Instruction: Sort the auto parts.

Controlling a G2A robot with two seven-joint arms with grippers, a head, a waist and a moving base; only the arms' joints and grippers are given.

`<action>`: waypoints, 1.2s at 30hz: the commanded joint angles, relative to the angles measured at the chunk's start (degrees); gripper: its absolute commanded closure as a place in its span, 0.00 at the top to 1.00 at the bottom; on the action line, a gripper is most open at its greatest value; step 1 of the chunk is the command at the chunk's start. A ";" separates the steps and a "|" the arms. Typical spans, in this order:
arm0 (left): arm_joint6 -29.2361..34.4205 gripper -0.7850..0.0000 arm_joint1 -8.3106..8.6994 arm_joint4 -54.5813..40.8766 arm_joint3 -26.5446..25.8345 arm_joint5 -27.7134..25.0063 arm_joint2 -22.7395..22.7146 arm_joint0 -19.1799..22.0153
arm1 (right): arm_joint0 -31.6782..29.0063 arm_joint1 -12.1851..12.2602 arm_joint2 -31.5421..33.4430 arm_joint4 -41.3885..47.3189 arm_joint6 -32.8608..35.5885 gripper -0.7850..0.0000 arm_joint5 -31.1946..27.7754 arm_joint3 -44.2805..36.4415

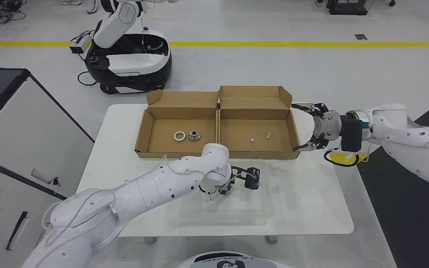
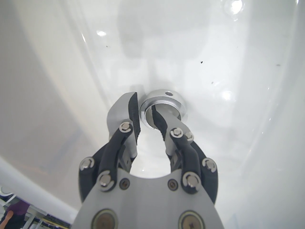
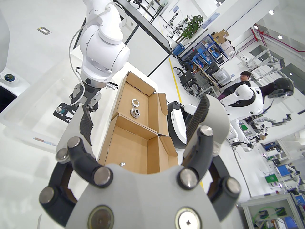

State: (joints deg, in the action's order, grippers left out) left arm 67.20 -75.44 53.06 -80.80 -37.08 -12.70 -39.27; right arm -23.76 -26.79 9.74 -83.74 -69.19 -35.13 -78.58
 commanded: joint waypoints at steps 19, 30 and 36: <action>1.98 0.00 2.33 -4.01 -8.17 1.97 -1.25 3.42 | 0.00 0.00 0.00 0.00 0.00 1.00 0.00 0.00; 4.79 0.00 7.53 -11.23 -19.87 5.05 -7.32 5.06 | 0.00 0.00 0.00 0.00 0.00 1.00 0.00 0.00; 4.27 0.00 9.87 -12.54 -25.28 5.52 -13.32 3.91 | 0.00 0.00 0.00 0.00 0.00 1.00 0.00 0.00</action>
State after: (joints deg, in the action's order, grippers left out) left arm 71.68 -65.88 40.59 -105.46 -31.55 -25.12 -35.15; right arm -23.76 -26.79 9.74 -83.74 -69.19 -35.13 -78.58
